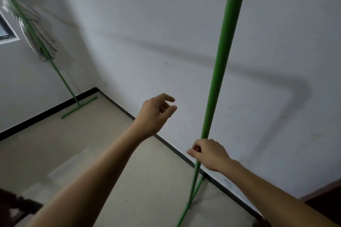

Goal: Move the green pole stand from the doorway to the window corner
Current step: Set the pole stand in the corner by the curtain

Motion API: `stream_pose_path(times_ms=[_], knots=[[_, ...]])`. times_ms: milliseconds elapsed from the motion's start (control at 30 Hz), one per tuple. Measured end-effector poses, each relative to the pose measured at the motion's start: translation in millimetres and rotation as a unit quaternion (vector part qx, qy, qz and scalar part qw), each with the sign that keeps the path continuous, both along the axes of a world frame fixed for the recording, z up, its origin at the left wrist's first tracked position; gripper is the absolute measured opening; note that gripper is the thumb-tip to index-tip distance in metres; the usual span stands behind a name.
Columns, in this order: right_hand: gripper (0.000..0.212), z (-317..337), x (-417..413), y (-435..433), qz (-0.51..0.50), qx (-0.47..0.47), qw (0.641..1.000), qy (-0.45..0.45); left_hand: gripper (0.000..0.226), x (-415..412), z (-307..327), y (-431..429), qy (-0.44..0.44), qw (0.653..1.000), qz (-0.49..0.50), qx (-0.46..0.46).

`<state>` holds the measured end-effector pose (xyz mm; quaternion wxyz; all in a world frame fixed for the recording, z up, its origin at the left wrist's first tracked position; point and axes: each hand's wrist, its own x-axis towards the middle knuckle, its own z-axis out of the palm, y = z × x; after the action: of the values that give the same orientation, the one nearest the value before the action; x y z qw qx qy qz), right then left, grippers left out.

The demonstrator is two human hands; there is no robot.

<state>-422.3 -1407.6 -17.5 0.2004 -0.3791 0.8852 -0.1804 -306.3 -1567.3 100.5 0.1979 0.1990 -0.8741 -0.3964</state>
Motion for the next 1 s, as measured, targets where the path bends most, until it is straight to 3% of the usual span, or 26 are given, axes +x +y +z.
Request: stream_pose_path(times_ms=[133,267,533,733,1000], knots=[[0.025,-13.9,37.6,-26.5,-0.018,-0.072,0.993,-0.086,0.024,94.0,-44.6,-44.8,-0.053,0.996,0.05,0.046],[0.019,-34.8,79.1,-60.9,-0.055,-0.128,0.972,-0.189,0.012,214.0,-90.2,-89.1,-0.053,0.973,0.152,0.164],[0.013,-59.6,177.3,-133.2,-0.114,-0.144,0.929,-0.32,0.014,435.0,-152.1,-153.5,-0.029,0.855,0.403,0.326],[0.012,-62.0,206.8,-192.9,-0.119,-0.141,0.92,-0.347,0.016,476.3,-148.3,-185.1,-0.004,0.798,0.447,0.404],[0.009,-74.4,178.4,-337.6,-0.114,-0.143,0.918,-0.352,0.018,448.1,-151.7,-312.3,-0.012,0.773,0.48,0.414]])
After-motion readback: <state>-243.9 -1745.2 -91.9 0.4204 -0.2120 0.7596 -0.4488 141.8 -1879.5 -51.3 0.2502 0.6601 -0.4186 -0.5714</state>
